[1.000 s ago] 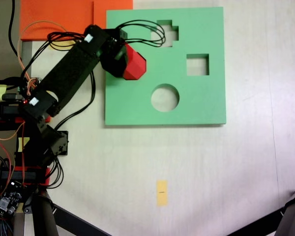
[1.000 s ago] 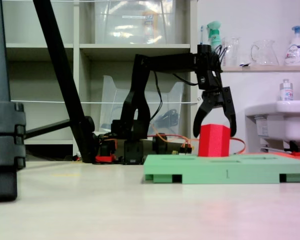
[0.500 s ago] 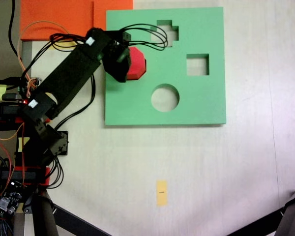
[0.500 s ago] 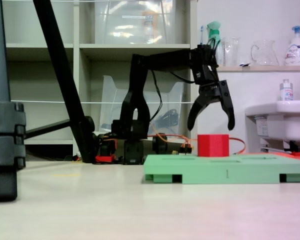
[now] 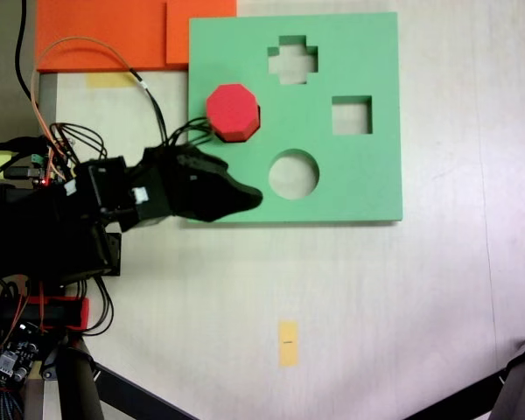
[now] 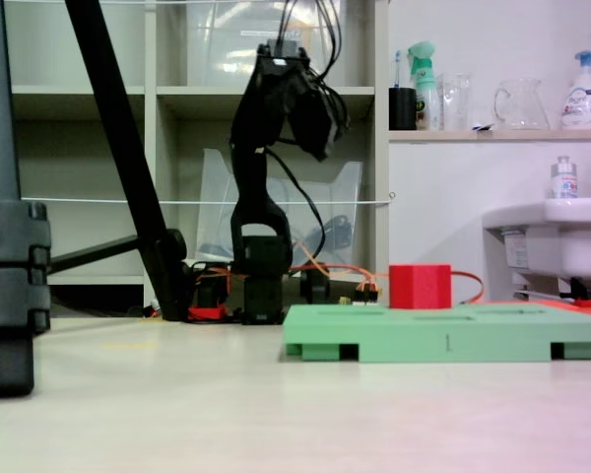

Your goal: Put the octagonal pillar block into the corresponding hole

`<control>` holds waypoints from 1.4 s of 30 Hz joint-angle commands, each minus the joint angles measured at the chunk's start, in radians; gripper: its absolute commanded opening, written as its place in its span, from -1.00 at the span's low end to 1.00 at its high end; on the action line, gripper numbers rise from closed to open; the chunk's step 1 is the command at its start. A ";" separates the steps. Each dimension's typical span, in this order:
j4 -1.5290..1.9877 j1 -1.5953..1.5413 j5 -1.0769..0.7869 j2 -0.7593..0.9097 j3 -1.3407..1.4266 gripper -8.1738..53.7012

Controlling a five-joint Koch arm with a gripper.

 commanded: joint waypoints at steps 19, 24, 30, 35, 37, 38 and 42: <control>-1.244 0.288 -0.537 0.255 1.292 0.54; -1.500 0.285 -0.538 0.255 1.549 0.49; -1.339 0.284 -0.534 0.253 1.595 0.50; -1.304 0.279 -0.532 0.247 1.586 0.36; -1.304 0.281 -0.532 0.247 1.586 0.36; -1.304 0.281 -0.532 0.247 1.586 0.36; -1.304 0.281 -0.532 0.247 1.585 0.36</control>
